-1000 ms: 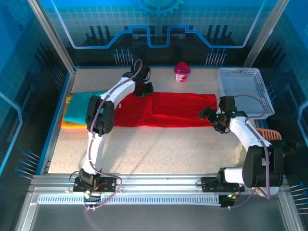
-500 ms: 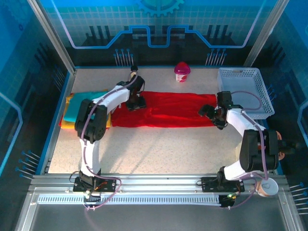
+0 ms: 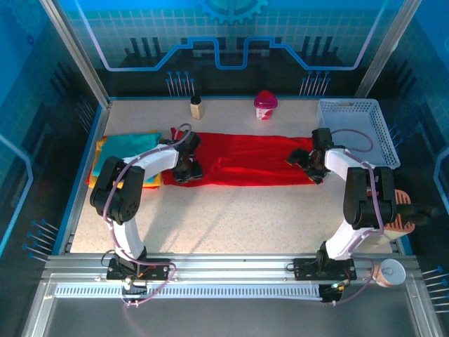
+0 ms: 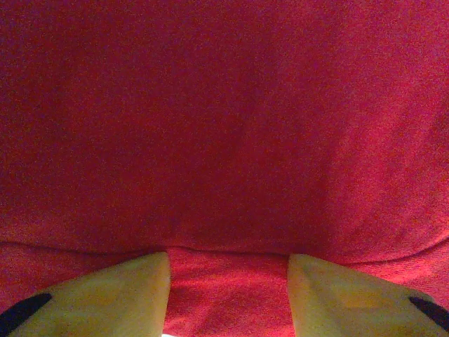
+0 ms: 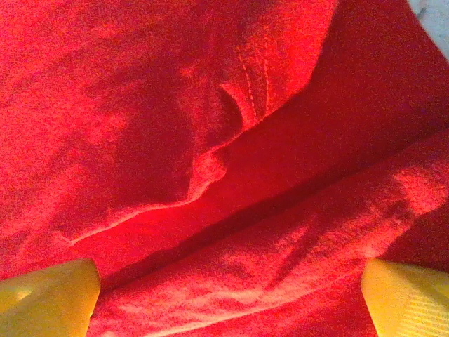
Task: Fold and stack the t-shirts
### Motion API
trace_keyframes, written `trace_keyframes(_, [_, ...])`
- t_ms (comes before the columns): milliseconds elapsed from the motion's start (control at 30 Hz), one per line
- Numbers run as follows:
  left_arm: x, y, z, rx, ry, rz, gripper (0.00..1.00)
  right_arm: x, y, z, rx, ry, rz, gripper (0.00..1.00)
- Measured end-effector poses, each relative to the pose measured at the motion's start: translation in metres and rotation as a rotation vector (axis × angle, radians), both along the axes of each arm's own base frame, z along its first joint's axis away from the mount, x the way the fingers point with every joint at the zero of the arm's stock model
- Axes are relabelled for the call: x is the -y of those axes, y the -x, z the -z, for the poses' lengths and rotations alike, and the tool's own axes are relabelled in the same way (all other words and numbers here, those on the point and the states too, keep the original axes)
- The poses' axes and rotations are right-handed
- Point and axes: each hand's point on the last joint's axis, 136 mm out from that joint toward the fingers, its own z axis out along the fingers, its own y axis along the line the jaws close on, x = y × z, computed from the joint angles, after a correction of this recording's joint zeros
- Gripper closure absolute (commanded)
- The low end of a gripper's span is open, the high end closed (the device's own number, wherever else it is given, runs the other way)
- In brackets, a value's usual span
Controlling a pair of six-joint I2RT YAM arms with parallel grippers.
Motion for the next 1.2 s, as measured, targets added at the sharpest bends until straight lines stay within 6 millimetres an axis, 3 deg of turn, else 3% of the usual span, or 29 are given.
trace_keyframes(333, [0.000, -0.001, 0.002, 0.011, 0.002, -0.002, 0.53, 0.001, -0.033, -0.017, 0.059, 0.006, 0.003, 0.04])
trace_keyframes(600, [-0.004, 0.009, 0.004, 0.004, -0.002, -0.003, 0.53, 0.002, -0.064, -0.014, 0.064, 0.012, 0.003, 0.05])
trace_keyframes(867, [-0.008, 0.012, -0.002, 0.022, -0.010, -0.007, 0.53, 0.003, -0.071, -0.027, 0.098, 0.022, -0.011, 0.07])
trace_keyframes(967, [-0.010, 0.010, -0.003, 0.024, -0.010, -0.010, 0.54, 0.001, -0.072, -0.041, 0.136, 0.049, -0.050, 0.16])
trace_keyframes(1100, [-0.010, -0.009, -0.019, 0.055, -0.006, -0.011, 0.54, -0.007, -0.079, -0.063, 0.223, 0.082, -0.126, 0.32])
trace_keyframes(1200, [-0.006, -0.038, -0.032, 0.100, 0.004, -0.002, 0.55, -0.011, -0.083, -0.060, 0.231, 0.094, -0.161, 0.36])
